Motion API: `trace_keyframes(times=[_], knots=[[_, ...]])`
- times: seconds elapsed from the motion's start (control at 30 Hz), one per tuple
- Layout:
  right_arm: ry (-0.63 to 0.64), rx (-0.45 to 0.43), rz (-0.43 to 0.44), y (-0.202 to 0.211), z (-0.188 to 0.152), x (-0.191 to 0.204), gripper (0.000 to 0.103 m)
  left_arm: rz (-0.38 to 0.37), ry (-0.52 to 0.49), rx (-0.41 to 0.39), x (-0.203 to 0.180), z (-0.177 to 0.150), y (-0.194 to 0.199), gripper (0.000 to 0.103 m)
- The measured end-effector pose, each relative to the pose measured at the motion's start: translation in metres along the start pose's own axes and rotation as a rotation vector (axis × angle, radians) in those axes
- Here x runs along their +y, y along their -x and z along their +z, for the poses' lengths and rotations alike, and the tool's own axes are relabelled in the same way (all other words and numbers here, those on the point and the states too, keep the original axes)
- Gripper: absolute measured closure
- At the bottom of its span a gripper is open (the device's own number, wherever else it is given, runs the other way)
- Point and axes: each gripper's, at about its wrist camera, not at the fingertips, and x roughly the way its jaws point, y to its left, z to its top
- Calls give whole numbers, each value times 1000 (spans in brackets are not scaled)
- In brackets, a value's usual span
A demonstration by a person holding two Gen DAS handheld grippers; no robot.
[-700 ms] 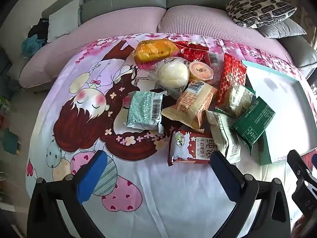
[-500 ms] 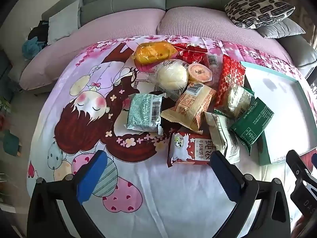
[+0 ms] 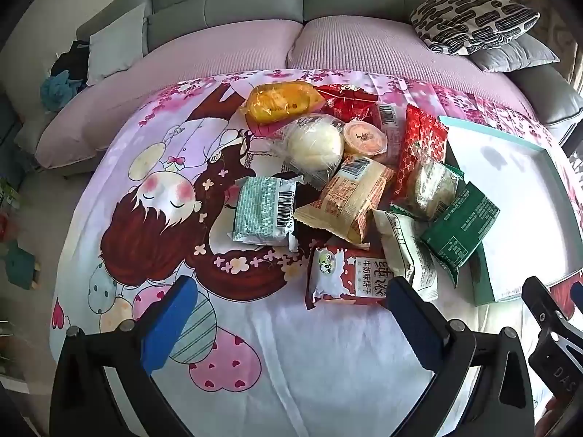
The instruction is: Organize snacks
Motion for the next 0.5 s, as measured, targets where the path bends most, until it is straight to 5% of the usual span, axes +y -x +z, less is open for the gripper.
trace_keyframes(times=[0.5], knots=[[1,1,-1,-1,0,1,0,3,0,-2,0,1,1,0]])
